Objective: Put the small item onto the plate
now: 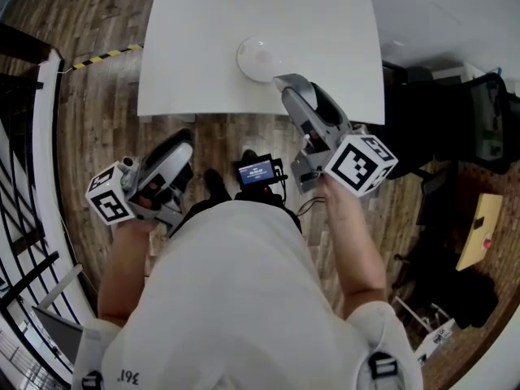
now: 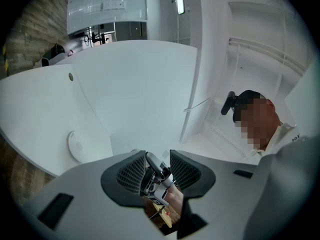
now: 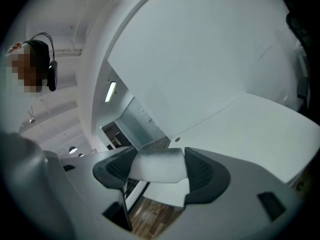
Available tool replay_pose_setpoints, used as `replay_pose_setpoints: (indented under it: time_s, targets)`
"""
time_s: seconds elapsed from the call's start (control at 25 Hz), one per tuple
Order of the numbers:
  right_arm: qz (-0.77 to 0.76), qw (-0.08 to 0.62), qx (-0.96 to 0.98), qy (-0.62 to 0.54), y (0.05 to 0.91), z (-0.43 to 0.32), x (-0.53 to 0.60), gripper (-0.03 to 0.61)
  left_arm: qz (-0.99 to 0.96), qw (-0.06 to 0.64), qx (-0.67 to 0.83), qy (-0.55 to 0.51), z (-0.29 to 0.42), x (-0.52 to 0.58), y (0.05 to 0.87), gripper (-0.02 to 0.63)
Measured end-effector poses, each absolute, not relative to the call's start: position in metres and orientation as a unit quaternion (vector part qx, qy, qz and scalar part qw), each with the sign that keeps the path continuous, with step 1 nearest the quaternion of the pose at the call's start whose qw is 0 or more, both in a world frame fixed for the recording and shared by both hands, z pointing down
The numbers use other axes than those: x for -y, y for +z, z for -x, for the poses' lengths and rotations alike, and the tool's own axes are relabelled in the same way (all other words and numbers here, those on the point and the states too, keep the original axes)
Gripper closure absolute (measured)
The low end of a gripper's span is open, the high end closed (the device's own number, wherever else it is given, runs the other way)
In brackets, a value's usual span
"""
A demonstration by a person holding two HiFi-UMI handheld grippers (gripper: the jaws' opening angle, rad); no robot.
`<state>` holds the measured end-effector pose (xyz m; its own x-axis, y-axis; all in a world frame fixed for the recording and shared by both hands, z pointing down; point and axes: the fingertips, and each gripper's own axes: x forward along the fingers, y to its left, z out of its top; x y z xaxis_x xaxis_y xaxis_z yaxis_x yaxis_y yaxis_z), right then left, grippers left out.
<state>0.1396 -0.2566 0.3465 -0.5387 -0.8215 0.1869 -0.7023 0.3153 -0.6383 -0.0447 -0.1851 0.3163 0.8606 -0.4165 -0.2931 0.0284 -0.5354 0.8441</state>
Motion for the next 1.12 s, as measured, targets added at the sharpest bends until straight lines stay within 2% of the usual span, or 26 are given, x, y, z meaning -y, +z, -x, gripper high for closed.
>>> replay_pose_setpoints:
  time_s: [0.8,1.12]
  targets:
    - [0.474,-0.121,-0.806,-0.335,0.484,-0.143,0.317,0.278,-0.847,0.492,0.139,-0.145,0.001,0.224,0.392,0.477]
    - [0.475,-0.160,-0.789,-0.354,0.529,-0.148,0.353,0.278,-0.834,0.518,0.160,-0.106,-0.014,0.230,0.430,0.477]
